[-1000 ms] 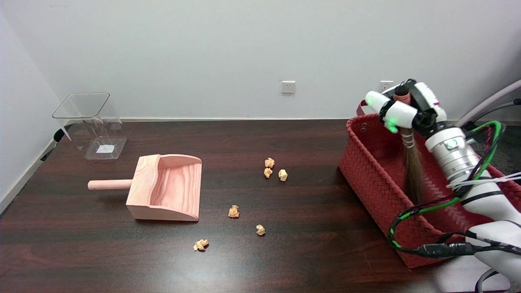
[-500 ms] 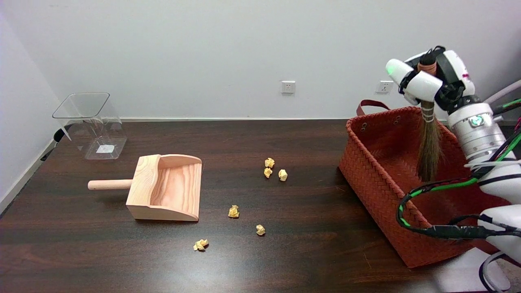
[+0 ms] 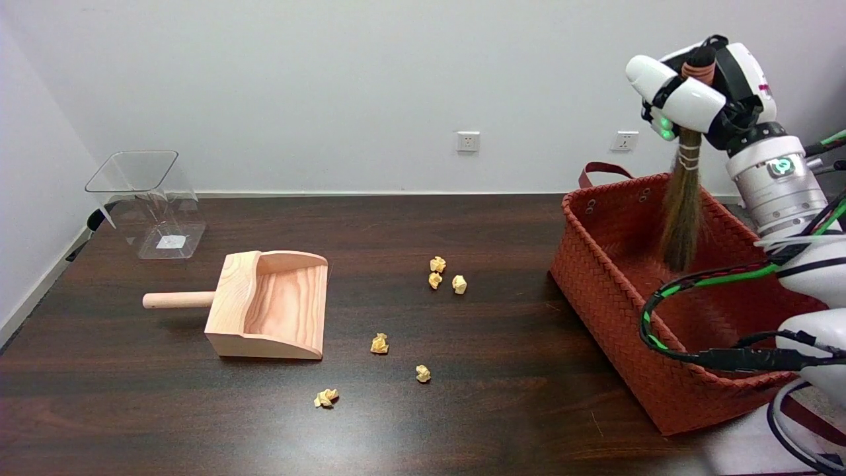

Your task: Pick up the broom by its handle.

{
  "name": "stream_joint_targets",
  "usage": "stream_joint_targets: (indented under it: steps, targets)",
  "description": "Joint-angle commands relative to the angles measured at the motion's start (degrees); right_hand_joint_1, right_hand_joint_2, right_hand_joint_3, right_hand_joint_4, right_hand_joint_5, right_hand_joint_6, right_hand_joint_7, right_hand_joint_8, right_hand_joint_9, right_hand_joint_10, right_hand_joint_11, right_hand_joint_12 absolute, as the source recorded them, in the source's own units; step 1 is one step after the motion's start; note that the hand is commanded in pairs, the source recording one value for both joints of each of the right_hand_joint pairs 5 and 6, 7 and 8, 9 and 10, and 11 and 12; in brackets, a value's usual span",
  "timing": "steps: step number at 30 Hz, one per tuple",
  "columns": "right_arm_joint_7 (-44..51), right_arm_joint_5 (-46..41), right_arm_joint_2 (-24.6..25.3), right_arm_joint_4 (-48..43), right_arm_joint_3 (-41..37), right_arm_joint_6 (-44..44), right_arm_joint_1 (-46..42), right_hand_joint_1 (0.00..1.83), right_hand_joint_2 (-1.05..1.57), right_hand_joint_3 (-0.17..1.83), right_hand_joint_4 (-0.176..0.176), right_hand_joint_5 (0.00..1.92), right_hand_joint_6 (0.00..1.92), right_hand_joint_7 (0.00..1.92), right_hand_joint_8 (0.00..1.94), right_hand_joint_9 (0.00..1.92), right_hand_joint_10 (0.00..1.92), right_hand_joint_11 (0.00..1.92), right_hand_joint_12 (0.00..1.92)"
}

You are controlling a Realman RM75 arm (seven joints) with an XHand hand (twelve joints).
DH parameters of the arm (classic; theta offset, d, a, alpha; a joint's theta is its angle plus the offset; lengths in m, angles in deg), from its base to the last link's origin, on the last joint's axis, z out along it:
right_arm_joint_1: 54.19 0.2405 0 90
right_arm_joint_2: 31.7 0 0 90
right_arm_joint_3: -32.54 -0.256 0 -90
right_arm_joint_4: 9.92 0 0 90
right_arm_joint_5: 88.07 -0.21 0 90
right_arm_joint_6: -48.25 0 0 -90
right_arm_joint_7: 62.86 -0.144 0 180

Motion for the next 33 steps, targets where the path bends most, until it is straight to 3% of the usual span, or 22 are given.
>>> stream_joint_targets:
  steps: [1, 33]
  targets:
    - [-0.26, -5.80, -2.95, -2.47, 6.77, 0.41, 7.02, 0.91, 1.26, 0.40, 0.000, 1.92, 1.92, 1.92, 1.92, 1.92, 1.92, 1.92, 1.92]
    - [-5.13, -10.75, -3.92, -2.79, 7.91, 7.76, 9.92, 0.88, 1.38, 0.45, 0.000, 1.92, 1.92, 1.92, 1.92, 1.92, 1.92, 1.92, 1.92]
